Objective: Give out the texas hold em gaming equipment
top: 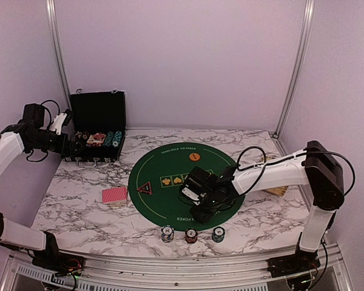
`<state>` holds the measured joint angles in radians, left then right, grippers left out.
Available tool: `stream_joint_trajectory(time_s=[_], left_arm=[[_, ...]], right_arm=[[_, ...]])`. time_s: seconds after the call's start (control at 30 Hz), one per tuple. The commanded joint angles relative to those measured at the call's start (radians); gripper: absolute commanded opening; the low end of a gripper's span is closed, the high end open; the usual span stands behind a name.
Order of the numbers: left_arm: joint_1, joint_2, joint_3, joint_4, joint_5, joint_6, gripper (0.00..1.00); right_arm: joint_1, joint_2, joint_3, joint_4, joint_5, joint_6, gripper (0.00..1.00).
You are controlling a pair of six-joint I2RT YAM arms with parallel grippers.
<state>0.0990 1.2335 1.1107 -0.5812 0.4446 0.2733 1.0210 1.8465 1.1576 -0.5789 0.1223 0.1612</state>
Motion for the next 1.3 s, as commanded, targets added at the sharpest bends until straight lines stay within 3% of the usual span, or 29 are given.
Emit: stream_joint_trajectory(time_s=[0.0,0.37,0.6,0.83,1.07,1.27], left_arm=[[0.002,-0.006,0.029,-0.022,0.021,0.003,0.99],[0.001,-0.006,0.028,-0.025,0.029,-0.002,0.99],[0.002,-0.007,0.023,-0.033,0.016,0.011,0.99],[0.003,-0.012,0.02,-0.039,0.015,0.015,0.99],[0.002,-0.021,0.017,-0.045,0.027,0.011,0.99],[0.002,-0.029,0.017,-0.052,0.035,0.012,0.99]], right_arm=[[-0.041,-0.043,-0.053,-0.051,0.082,0.03,0.49],[-0.081,-0.097,-0.074,-0.054,0.109,0.038,0.49],[-0.069,-0.122,0.081,-0.107,0.056,0.046,0.65],[0.033,-0.108,0.26,-0.189,-0.057,0.037,0.85],[0.119,-0.032,0.349,-0.213,-0.194,0.015,0.92],[0.18,0.051,0.403,-0.23,-0.203,-0.014,0.96]])
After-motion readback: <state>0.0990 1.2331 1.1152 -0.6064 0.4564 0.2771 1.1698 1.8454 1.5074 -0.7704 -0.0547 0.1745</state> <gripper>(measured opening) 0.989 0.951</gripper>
